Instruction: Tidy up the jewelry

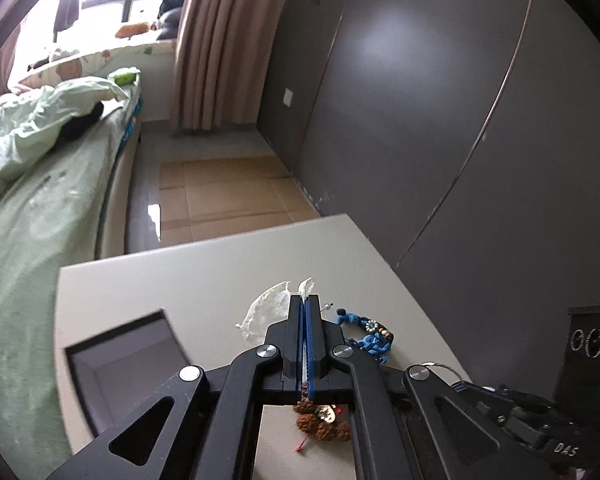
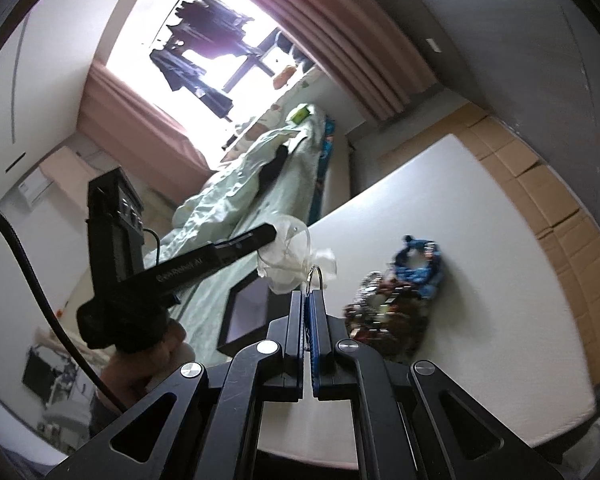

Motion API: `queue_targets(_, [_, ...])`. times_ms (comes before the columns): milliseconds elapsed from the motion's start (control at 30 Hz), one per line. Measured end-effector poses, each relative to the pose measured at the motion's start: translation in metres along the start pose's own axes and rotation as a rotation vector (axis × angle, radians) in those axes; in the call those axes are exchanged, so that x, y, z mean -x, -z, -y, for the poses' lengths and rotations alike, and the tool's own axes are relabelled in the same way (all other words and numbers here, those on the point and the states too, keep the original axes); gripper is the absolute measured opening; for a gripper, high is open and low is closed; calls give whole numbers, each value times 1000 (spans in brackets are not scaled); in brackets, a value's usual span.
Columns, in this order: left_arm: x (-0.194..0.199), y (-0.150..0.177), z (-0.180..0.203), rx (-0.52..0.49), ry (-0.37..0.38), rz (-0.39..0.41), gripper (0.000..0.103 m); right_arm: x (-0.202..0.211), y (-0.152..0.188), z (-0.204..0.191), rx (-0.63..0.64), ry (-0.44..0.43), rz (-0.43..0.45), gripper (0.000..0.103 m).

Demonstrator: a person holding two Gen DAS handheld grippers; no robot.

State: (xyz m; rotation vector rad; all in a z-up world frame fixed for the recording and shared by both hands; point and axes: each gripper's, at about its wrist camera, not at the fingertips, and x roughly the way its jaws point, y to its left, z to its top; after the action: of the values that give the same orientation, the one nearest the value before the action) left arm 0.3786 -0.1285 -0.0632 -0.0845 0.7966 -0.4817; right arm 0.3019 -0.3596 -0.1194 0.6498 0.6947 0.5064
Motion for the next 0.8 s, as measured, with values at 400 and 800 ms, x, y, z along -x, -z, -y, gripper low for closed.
queue_targets(400, [39,11,-53,99,-25,70,0,-23,6,-46,72,-21,-44,4])
queue_targets(800, [64,40,-102,235,-27,130,88,-63,4,-71,122,-25,-133,4])
